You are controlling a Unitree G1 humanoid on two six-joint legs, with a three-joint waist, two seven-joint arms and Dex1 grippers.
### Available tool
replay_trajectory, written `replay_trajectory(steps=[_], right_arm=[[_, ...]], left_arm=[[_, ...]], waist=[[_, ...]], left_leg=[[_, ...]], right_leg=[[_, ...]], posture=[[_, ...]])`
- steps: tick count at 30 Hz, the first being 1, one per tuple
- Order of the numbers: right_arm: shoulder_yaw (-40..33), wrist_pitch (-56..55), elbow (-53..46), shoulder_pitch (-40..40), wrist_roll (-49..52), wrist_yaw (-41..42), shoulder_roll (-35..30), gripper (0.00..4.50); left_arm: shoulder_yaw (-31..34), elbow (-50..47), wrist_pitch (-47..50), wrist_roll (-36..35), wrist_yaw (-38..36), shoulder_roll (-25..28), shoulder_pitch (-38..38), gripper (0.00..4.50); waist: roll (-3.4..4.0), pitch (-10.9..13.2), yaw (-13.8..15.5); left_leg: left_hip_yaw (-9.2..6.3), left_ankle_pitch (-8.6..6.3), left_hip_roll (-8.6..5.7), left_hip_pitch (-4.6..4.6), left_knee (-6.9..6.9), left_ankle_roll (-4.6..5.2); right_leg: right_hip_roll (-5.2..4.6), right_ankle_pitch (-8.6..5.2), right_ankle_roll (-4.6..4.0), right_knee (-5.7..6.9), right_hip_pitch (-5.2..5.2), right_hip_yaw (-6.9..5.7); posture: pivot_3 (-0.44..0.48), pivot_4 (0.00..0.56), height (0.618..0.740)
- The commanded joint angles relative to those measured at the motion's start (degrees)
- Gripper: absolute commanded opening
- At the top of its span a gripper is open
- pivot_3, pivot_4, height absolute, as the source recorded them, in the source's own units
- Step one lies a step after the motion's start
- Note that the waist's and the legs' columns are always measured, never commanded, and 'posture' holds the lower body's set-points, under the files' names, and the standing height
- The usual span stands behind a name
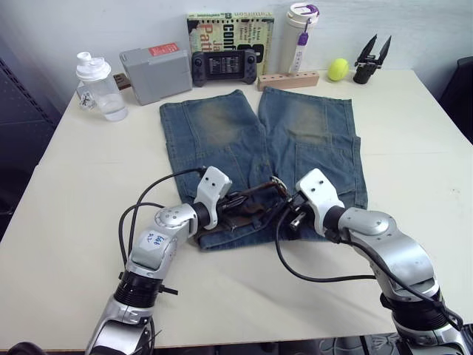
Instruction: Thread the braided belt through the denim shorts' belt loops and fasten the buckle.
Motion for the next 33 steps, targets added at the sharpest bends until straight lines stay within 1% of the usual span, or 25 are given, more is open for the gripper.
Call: replay_trajectory(steps=[1, 7, 12, 17, 20, 25, 29, 33], right_arm=[[1.1, 1.2, -2.0, -0.2, 3.2, 0.9, 2.0, 0.04], [-2.8, 3.1, 0.4, -1.1, 5.3, 1.3, 3.4, 0.04], [-4.4, 4.0, 2.6, -1.8, 7.3, 2.3, 3.0, 0.04], [-6.0, 5.4, 3.5, -2.3, 9.9, 3.0, 3.4, 0.04], [-8.4, 7.3, 4.5, -2.6, 12.4, 3.1, 4.6, 0.04], [-11.5, 8.9, 6.2, -3.4, 14.9, 2.8, 5.1, 0.04], [-12.4, 8.9, 7.3, -4.0, 15.8, 2.4, 4.5, 0.04], [-12.3, 8.7, 7.6, -4.0, 16.2, 2.2, 4.0, 0.04]], left_arm=[[-1.9, -3.4, -2.6, 0.1, -1.8, -0.5, -0.4, 0.03], [-1.1, -5.9, -2.7, -0.2, -2.3, 0.5, 1.5, 0.03], [-0.4, -7.6, -3.1, -0.1, -1.9, 0.7, 2.1, 0.03], [0.2, -7.9, -3.2, 0.0, -1.3, 0.4, 1.9, 0.03], [0.2, -7.7, -3.6, 0.5, -1.2, 0.7, 2.7, 0.03], [-0.3, -8.0, -4.4, 2.0, -1.6, 2.9, 4.9, 0.03], [0.1, -7.8, -5.7, 3.4, -1.5, 4.9, 7.2, 0.03], [0.9, -8.5, -6.4, 2.7, -1.2, 4.7, 7.8, 0.03]], waist=[[0.0, 0.0, 0.0], [0.0, 0.0, -0.1], [0.0, 0.0, -0.1], [0.0, 0.0, -0.1], [0.0, 0.0, -0.1], [0.0, 0.0, -0.1], [0.0, 0.0, -0.1], [0.0, 0.0, -0.1]], left_leg=[[0.0, 0.0, 0.0, 0.0, 0.0, 0.0], [0.0, 0.0, 0.01, -0.01, -0.01, 0.0], [0.0, 0.0, 0.01, -0.01, -0.02, 0.0], [0.01, 0.0, 0.01, -0.01, -0.01, 0.0], [0.01, 0.0, 0.01, -0.01, -0.02, 0.0], [0.01, 0.0, 0.01, -0.02, -0.02, 0.0], [0.02, 0.0, 0.01, -0.02, -0.05, 0.0], [0.03, 0.0, 0.01, -0.02, -0.04, 0.0]], right_leg=[[0.0, 0.0, 0.0, 0.0, 0.0, 0.0], [0.01, 0.0, 0.0, 0.0, -0.02, 0.01], [0.0, 0.0, 0.0, 0.0, -0.02, 0.01], [0.01, 0.0, 0.0, 0.0, -0.02, 0.01], [0.01, 0.0, 0.0, 0.0, -0.03, 0.01], [0.01, 0.0, 0.0, 0.0, -0.03, 0.01], [0.01, 0.0, 0.0, 0.0, -0.05, 0.02], [0.0, 0.0, 0.0, 0.0, -0.05, 0.03]], posture=[[0.0, 0.15, 0.722], [0.0, 0.15, 0.722], [0.0, 0.15, 0.722], [0.0, 0.15, 0.722], [0.0, 0.15, 0.722], [0.0, 0.15, 0.722], [0.0, 0.15, 0.722], [0.0, 0.15, 0.722]])
